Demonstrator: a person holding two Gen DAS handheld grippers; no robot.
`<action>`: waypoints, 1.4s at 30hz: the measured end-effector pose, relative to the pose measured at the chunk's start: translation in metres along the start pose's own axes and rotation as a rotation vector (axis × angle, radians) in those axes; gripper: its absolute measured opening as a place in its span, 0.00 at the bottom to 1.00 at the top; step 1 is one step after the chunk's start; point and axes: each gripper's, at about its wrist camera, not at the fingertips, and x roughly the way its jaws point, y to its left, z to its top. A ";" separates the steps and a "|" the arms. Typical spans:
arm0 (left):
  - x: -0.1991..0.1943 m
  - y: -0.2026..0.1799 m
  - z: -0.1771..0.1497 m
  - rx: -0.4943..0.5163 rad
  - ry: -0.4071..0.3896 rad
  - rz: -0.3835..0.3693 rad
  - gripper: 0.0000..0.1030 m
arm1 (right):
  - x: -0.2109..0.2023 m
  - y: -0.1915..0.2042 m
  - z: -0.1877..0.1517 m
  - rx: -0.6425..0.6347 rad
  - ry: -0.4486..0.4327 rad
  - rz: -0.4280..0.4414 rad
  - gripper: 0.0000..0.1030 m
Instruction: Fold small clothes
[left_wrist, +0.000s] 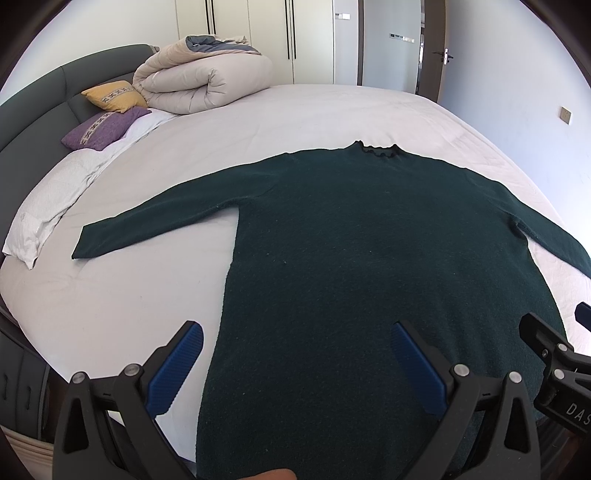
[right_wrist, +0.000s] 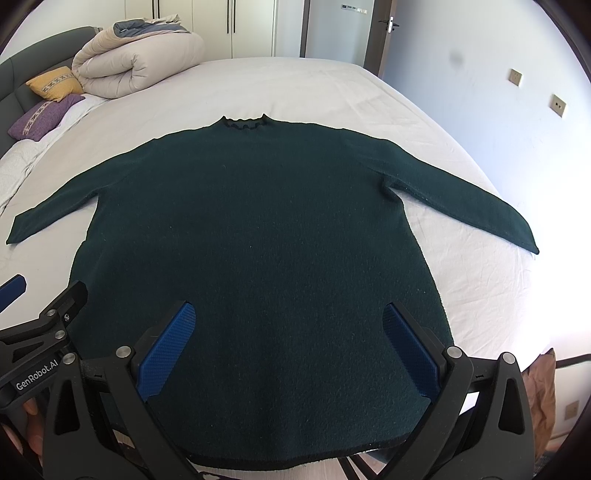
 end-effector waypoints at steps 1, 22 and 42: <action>0.000 0.000 0.000 0.000 0.000 -0.001 1.00 | 0.000 0.000 -0.001 0.001 0.001 0.000 1.00; 0.001 0.003 -0.004 -0.006 0.004 -0.006 1.00 | 0.007 0.002 -0.011 0.000 0.007 -0.001 1.00; -0.019 0.000 0.010 0.049 -0.192 -0.032 1.00 | 0.002 -0.044 -0.001 0.105 -0.036 0.043 1.00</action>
